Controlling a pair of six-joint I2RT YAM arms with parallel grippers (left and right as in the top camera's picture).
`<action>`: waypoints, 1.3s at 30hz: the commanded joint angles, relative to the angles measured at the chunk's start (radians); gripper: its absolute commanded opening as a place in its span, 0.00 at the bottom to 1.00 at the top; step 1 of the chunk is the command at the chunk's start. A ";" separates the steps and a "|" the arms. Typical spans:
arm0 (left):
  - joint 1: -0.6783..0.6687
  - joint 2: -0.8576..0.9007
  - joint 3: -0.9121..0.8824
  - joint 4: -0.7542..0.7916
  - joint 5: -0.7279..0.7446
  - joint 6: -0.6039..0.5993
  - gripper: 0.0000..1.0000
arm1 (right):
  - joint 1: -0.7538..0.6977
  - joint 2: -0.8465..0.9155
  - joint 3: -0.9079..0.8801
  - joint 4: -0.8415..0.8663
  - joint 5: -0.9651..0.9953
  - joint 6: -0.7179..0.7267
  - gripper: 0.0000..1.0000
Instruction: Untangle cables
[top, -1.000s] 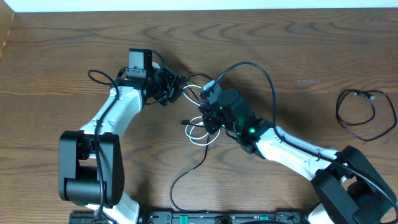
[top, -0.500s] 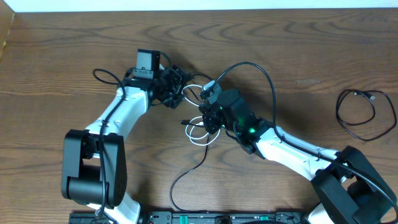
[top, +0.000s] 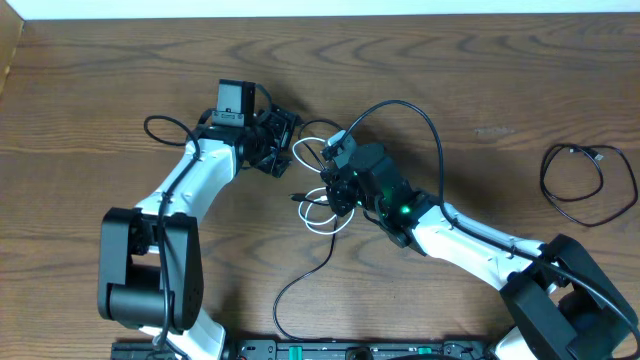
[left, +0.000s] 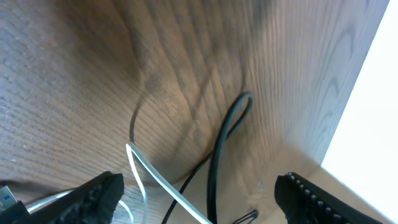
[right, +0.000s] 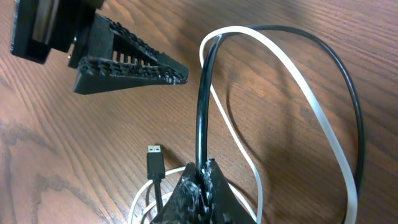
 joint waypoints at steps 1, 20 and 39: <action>0.004 0.053 -0.008 -0.003 0.034 -0.074 0.76 | 0.006 0.009 -0.006 0.003 0.003 -0.015 0.01; 0.058 0.088 -0.008 0.035 0.175 -0.179 0.47 | 0.006 0.009 -0.006 0.003 0.003 -0.015 0.01; 0.076 0.088 -0.008 0.034 0.126 -0.207 0.44 | 0.006 0.009 -0.006 0.003 0.003 -0.015 0.01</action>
